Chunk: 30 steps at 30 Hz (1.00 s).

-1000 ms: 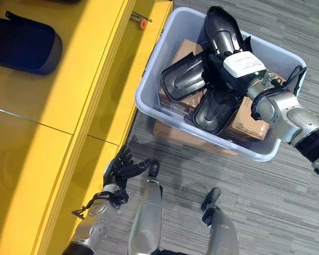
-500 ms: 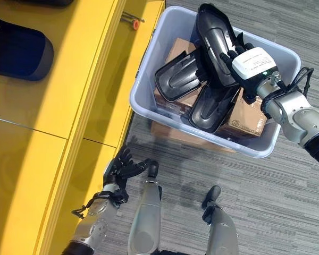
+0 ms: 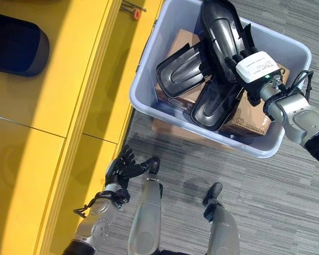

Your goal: Move parts from the plastic box to the shelf.

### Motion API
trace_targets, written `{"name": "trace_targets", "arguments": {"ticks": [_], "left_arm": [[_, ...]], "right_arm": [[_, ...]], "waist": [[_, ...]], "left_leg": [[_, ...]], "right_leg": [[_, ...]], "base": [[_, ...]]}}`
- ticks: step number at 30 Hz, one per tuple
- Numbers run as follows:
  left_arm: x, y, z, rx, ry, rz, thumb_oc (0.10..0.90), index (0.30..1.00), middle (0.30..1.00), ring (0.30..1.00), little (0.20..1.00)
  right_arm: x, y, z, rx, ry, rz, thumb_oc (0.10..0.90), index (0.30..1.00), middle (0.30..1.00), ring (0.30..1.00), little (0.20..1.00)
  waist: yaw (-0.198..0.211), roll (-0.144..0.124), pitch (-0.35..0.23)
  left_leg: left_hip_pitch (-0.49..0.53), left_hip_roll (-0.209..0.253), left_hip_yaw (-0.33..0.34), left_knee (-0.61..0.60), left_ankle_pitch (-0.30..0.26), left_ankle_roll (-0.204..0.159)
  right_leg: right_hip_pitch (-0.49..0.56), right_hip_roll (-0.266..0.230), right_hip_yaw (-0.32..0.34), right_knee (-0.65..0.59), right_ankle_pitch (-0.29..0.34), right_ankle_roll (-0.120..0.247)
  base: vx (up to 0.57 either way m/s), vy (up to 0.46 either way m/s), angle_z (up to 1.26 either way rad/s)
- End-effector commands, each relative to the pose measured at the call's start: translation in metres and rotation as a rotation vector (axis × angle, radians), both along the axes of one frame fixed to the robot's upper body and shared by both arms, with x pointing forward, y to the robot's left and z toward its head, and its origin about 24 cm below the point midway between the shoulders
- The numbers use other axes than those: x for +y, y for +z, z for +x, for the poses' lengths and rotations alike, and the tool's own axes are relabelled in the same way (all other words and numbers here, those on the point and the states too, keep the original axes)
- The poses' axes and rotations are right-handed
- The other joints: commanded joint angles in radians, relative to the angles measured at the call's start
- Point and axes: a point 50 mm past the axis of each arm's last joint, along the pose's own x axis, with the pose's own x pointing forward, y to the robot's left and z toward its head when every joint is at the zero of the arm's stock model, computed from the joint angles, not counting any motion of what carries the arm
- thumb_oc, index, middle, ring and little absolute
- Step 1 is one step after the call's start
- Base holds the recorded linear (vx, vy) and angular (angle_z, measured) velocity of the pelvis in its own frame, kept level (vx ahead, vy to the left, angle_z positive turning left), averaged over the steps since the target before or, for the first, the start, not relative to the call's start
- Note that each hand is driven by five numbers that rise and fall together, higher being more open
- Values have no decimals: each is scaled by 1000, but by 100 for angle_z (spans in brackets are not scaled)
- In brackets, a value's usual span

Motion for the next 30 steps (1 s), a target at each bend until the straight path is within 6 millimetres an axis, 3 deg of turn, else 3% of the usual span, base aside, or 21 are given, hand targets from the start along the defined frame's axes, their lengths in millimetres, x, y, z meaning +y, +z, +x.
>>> {"name": "trace_targets", "arguments": {"ticks": [1, 9, 10, 12, 13, 22, 30], "left_arm": [[-4, 24, 0, -143, -9, -31, 900, 1000, 1000, 1000, 1000], [-4, 27, 0, -154, -9, -36, 900, 1000, 1000, 1000, 1000], [-4, 26, 0, -150, -9, -37, 900, 1000, 1000, 1000, 1000], [-4, 28, 0, -159, -9, -37, 900, 1000, 1000, 1000, 1000], [-3, 27, 0, -156, -8, -37, 900, 1000, 1000, 1000, 1000], [-3, 29, -2, -162, -6, -44, 900, 1000, 1000, 1000, 1000], [-2, 31, -1, -173, 11, -58, 900, 1000, 1000, 1000, 1000]], "right_arm": [[-2, 82, -11, -276, 5, -32, 900, 1000, 1000, 1000, 1000], [-11, 84, -9, -277, -28, -39, 900, 1000, 1000, 1000, 1000], [-11, 83, -9, -275, -29, -41, 900, 1000, 1000, 1000, 1000], [-11, 87, -10, -287, -30, -42, 900, 1000, 1000, 1000, 1000], [-9, 87, -9, -286, -28, -47, 900, 1000, 1000, 1000, 1000], [-15, 101, -12, -318, -55, -59, 900, 1000, 1000, 1000, 1000], [-23, 120, -16, -383, -95, -52, 900, 1000, 1000, 1000, 1000]], "waist": [[14, 10, -8], [21, 18, -8], [22, 17, -8], [24, 19, -8], [25, 16, -8], [35, 15, -8], [42, 21, -8]], "left_leg": [[-21, -7, -46, -20, -30, 31], [-65, -17, -57, 2, -35, 32], [-54, -17, -58, 8, -61, 26], [-80, -20, -58, 8, -36, 33], [-68, -18, -61, 14, -63, 27], [-135, -25, -71, 29, -60, 26], [-267, -45, -94, 182, -116, 32]], "right_leg": [[2, -11, -5, 132, -164, -19], [-33, -16, -13, 161, -173, -21], [-25, -14, -6, 172, -197, -14], [-45, -16, -16, 170, -177, -21], [-37, -15, -8, 180, -200, -14], [-99, -13, -12, 204, -206, -14], [-224, -35, 10, 363, -273, -24]], "base": [[0, 0, 0], [24, -9, 5], [86, -28, 2], [16, -3, 4], [0, 0, 0], [16, -8, 3], [12, 6, 5]]}}
